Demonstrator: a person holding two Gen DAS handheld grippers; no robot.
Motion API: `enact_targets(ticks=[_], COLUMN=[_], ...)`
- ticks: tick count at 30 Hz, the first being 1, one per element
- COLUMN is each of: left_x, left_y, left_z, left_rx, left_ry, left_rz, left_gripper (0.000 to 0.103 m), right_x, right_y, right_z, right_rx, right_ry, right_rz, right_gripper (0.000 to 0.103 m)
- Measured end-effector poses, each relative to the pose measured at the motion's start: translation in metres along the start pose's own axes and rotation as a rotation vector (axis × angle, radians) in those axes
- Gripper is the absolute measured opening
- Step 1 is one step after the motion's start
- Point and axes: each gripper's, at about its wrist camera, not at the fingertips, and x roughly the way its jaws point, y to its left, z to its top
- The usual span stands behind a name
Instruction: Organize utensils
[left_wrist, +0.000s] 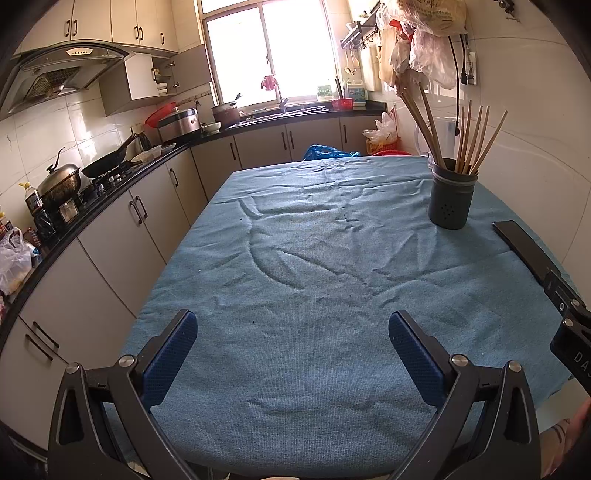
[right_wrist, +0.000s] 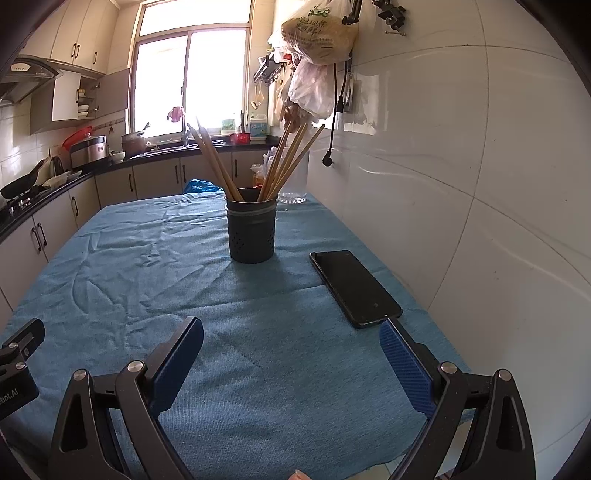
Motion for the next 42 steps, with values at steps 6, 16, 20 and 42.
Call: enact_targets(ticks=[6, 16, 20, 42], left_x=[-0.0005, -0.0001, 0.0002, 0.0027], left_y=[0.0010, 0.0015, 0.0019, 0.0026], left_z=[-0.0007, -0.0018, -0.0025, -0.0058], left_rx=[0.000, 0.003, 0.001, -0.002], left_ry=[0.001, 0.001, 0.002, 0.013], left_rz=[0.000, -0.004, -0.004, -0.007], left_gripper=[0.103, 0.103, 0.103, 0.103], right_x=[-0.0001, 0.0012, 0.0007, 0.0021], right_y=[0.0008, 0.0019, 0.0022, 0.0034], right_z=[-0.0008, -0.0024, -0.0026, -0.0031], right_rx=[-0.002, -0.007, -0.008, -0.014], right_ry=[0.002, 0.009, 0.009, 0.016], right_rz=[0.001, 0.004, 0.005, 0.010], right_gripper=[0.098, 0.098, 0.098, 0.098])
